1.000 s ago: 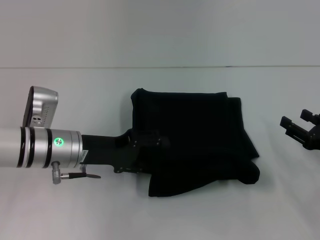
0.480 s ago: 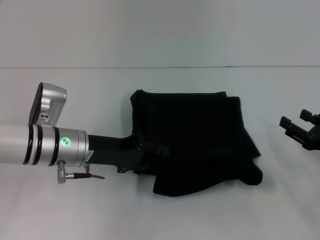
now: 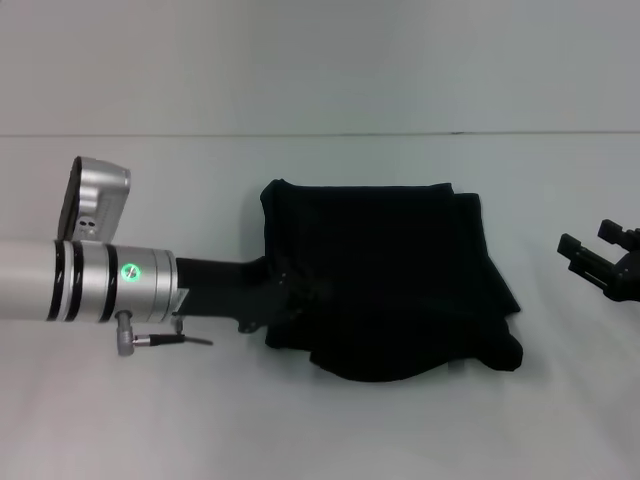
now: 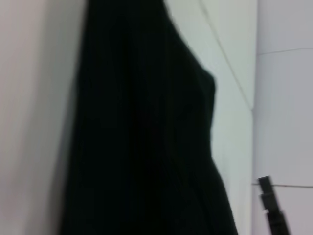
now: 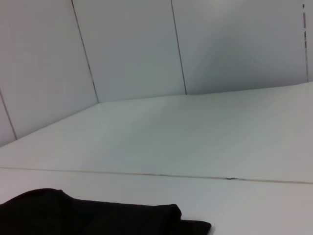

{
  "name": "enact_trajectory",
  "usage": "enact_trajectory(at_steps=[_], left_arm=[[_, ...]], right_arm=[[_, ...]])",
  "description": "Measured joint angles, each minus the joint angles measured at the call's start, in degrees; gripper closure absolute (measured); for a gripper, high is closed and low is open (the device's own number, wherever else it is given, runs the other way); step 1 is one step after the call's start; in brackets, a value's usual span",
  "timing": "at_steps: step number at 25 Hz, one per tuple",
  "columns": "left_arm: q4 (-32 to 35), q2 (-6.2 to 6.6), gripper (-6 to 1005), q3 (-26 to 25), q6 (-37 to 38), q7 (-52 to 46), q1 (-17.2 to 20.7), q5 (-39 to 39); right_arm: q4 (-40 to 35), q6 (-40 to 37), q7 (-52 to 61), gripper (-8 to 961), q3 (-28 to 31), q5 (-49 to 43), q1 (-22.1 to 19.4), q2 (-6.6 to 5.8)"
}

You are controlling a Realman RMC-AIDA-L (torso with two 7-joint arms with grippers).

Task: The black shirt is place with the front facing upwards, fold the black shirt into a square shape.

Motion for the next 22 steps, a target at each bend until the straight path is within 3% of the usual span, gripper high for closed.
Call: enact_trajectory(at_steps=[7,15,22], left_arm=[[0.2,-0.68,910,0.0,-0.6,1.1,-2.4,-6.1],[0.4,-4.19,909,0.0,-6.7,7.0,-4.8,-12.8],[0.7,-6.62,910,0.0,-11.4,11.9,-7.2,-14.2]], right_arm=[[0.1,-0.1,0.0,236,0.0,0.1,0.0,0.0],[0.9,-0.2,0.0,236,0.0,0.1,0.3,0.0],[1.5,-0.2,0.0,236,0.1,0.1,0.6,0.0]])
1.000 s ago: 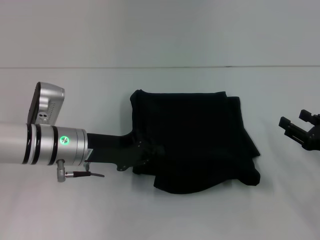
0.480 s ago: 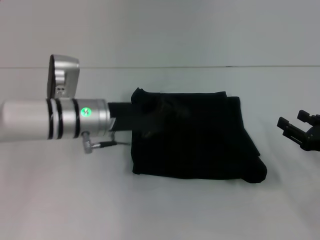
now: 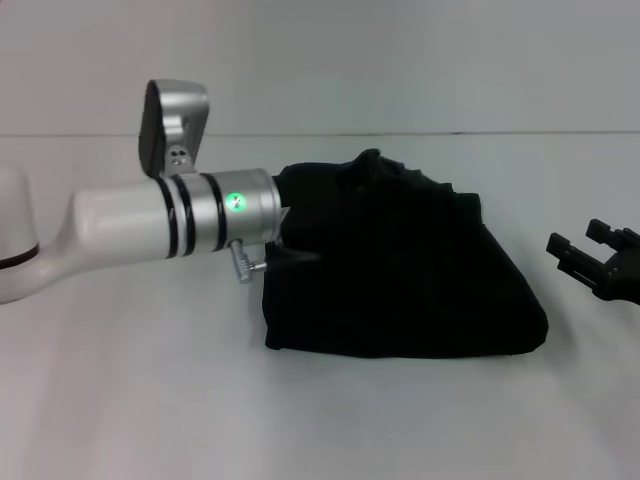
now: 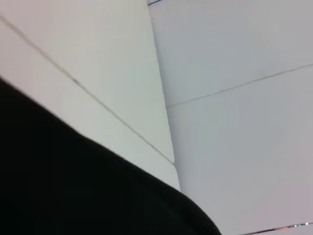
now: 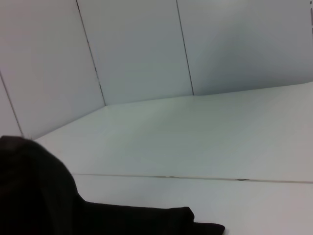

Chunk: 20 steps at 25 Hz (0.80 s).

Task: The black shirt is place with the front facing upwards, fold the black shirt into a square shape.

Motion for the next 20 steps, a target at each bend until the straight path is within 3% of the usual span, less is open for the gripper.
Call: enact_trajectory(at_steps=[12,20], left_arm=[[-1.9,-0.83,909,0.4,-6.2,3.1,-3.5,-1.1],[-5.2,-0.92,908,0.4,-8.1,10.7,-4.9,-10.6]], right_arm=[[0.9,0.0,0.0,237,0.0,0.0,0.1,0.14],[1.9,0.4,0.0,237,0.4,0.9,-0.3,0.18]])
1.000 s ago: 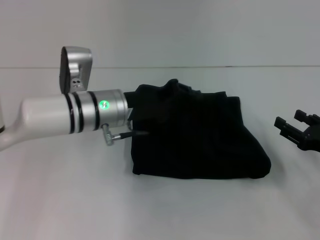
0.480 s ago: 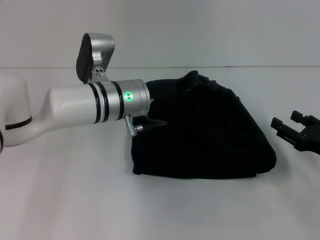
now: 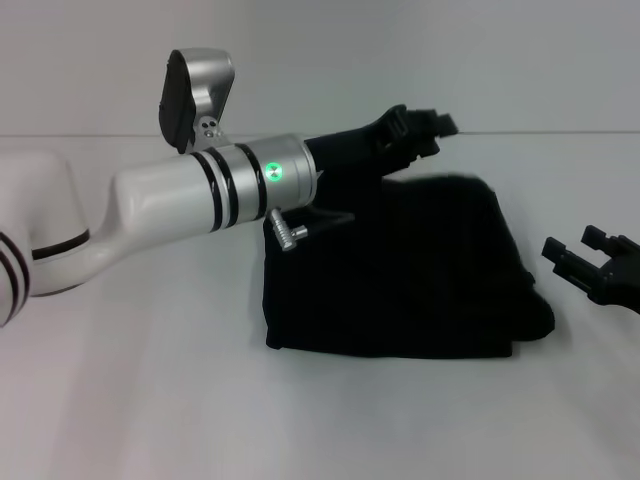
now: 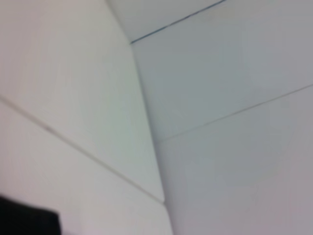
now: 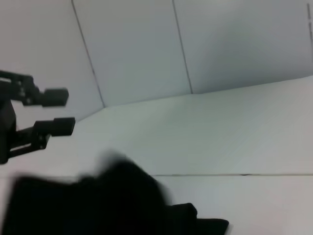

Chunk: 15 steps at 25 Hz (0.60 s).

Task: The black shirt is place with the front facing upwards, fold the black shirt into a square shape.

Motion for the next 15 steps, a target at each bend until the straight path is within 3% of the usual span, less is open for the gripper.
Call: enact_trajectory(at_steps=[3,8,11,15], left_arm=[[-1.9,-0.04,720,0.0,-0.7,3.1,-1.2,-2.3],[-2.1,0.11,516,-0.2,0.8,5.9,-1.2,-3.5],[0.4,0.51,401,-0.2,5.8,8.2,0.7,-3.5],[6.2,0.76,267,0.1,15.6,12.7,5.4,-3.1]], right_arm=[[0.7,0.4,0.0,237,0.0,1.7,-0.4,0.0],[1.0,0.8,0.1,237,0.0,4.0,-1.0,0.0],[0.6,0.8,2.7,238,0.0,6.2,-1.2,-0.15],[-1.7,0.5,15.0,238,-2.1,5.0,0.0,-1.82]])
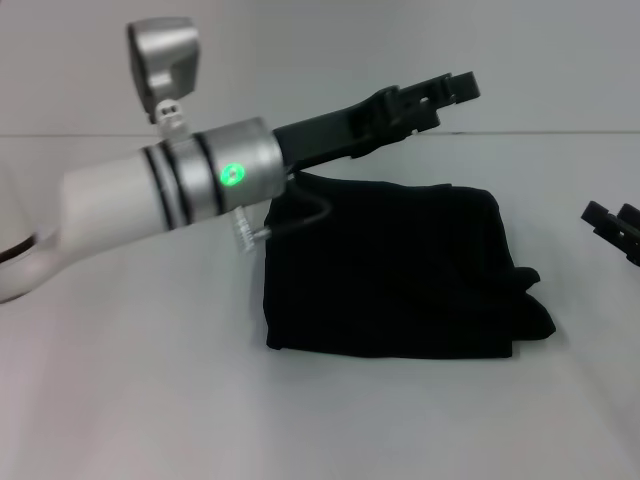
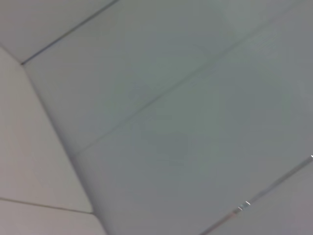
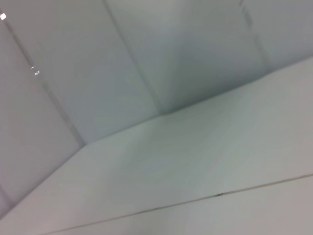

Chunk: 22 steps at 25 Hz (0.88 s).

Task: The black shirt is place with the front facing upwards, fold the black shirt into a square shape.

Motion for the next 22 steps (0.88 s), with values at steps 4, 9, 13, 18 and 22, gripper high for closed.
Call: enact_trajectory(at_steps=[4,9,13,18,22], left_arm=[[2.2,2.07,190,0.4,10.2,4.9,6.2,0.6],[2.2,5.17,193,1.7,18.2,10.1,11.9,0.8],[3.4,6.4,195,2.7,22.8,16.8,16.5,0.9],[4.1,7.73,197,4.2,23.5,27.0,20.6,3.6],[4.1,8.25,199,3.5,22.4,31.0,21.9,4.8]], right_arm=[[-5.9,-2.8,14.9,238,-6.5,-6.5,2.5,-2.42],[-14.0,-7.6,34.7,238,-15.4,-16.5,6.9,-5.54],[-18.3,-12.2,47.1,237,-18.8,-22.9,10.7,-7.03],[-21.3,-17.7,57.6,237,-19.5,-28.3,15.0,-7.36],[-23.2,-19.1,62.2,237,-22.5,-30.5,17.8,-6.82]])
